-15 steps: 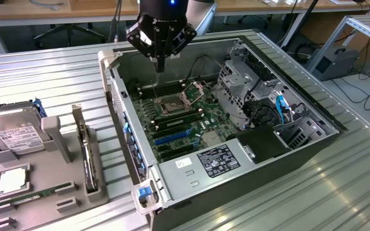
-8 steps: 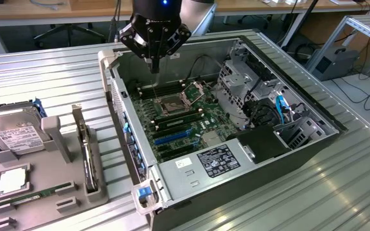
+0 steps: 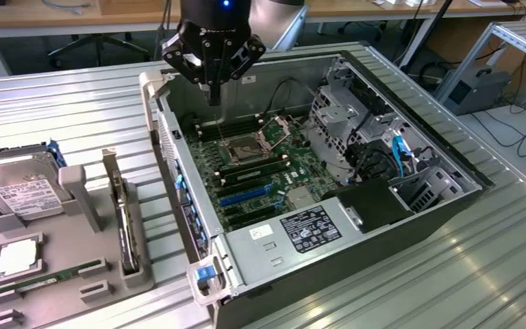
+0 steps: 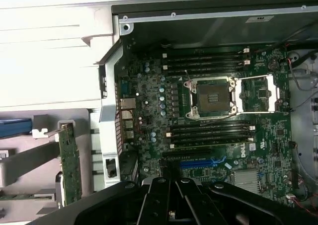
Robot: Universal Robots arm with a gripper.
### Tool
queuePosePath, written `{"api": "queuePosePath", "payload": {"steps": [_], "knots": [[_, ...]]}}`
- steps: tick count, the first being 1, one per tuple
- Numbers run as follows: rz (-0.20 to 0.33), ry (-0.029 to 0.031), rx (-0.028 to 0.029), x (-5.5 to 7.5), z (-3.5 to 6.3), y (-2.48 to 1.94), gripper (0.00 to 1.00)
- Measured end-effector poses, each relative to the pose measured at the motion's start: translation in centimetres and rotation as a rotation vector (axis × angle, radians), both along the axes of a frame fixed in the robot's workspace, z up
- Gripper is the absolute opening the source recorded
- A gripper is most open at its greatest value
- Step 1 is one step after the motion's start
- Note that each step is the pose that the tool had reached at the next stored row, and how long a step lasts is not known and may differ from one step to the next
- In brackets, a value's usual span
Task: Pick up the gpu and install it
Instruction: 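Reach for the gpu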
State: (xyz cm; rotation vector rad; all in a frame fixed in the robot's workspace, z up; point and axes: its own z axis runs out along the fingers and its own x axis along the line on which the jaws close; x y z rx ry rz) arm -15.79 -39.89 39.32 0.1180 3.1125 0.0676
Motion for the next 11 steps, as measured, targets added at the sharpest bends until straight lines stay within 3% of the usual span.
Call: {"api": "queuePosePath", "payload": {"steps": [11], "knots": [[0.0, 0.0, 0.0, -2.0, -0.01, 0.0, 0.11]]}}
